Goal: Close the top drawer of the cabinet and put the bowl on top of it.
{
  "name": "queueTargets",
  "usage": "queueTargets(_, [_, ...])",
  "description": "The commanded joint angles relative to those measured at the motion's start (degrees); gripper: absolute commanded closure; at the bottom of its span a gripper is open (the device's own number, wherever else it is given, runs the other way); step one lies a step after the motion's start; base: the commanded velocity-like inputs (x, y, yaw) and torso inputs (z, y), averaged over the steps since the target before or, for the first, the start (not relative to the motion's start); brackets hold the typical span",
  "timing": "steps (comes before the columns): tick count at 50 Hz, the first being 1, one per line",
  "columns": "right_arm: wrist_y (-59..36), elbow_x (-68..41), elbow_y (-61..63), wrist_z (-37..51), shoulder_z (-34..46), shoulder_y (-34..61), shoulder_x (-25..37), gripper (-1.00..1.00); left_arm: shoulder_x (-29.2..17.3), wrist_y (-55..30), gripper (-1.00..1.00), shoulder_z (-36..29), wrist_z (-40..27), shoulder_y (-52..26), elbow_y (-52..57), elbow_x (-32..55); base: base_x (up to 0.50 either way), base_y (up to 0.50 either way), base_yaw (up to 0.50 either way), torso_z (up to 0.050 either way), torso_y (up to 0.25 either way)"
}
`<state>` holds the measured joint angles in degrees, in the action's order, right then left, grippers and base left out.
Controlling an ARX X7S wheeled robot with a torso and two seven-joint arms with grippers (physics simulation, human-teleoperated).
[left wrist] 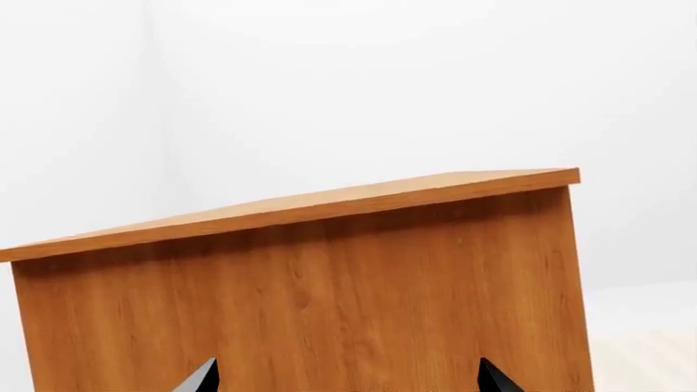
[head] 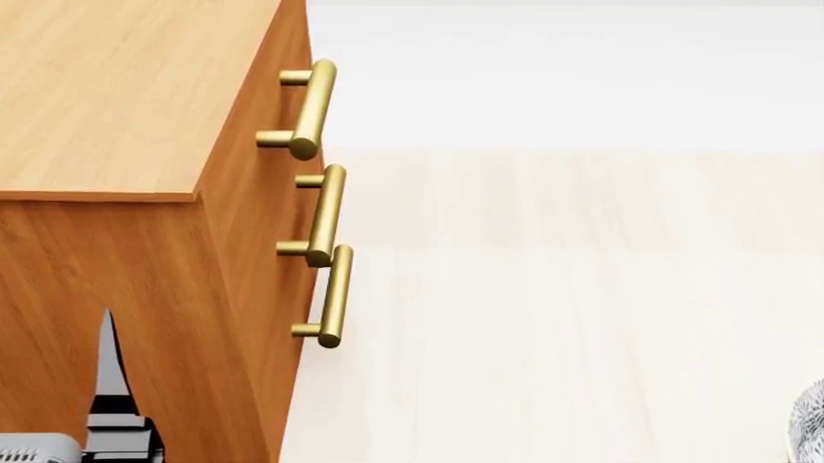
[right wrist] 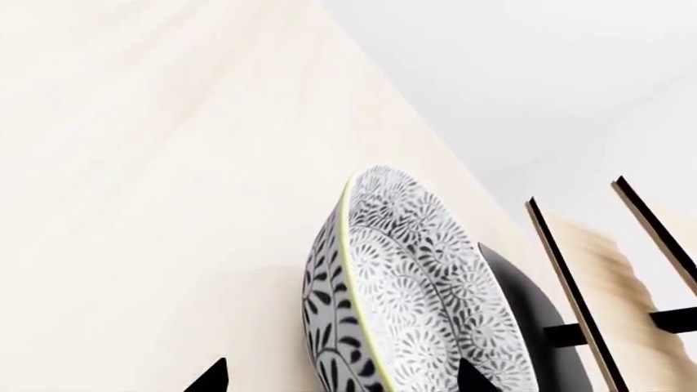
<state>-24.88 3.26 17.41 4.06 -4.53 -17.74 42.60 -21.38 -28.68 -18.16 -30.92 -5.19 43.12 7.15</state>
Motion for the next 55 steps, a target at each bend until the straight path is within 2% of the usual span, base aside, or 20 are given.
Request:
queueTargets(1, [0.8,-2.6,-1.1,-0.2,1.7,-0.3,-1.0,-1.00,0.0,0.0,-1.00,-0.3,-0.2,-0.2,-0.2,0.0,0.00,0.00,0.00,0.000,0.000])
queueTargets(55, [-1.9,-2.1,-0.3,-0.7,1.7,1.4,0.2,-1.00,-0.6,0.8,-1.00,-0.6,-0.8,-0.1,-0.6,0.5,0.00,0.00,0.00,0.000,0.000])
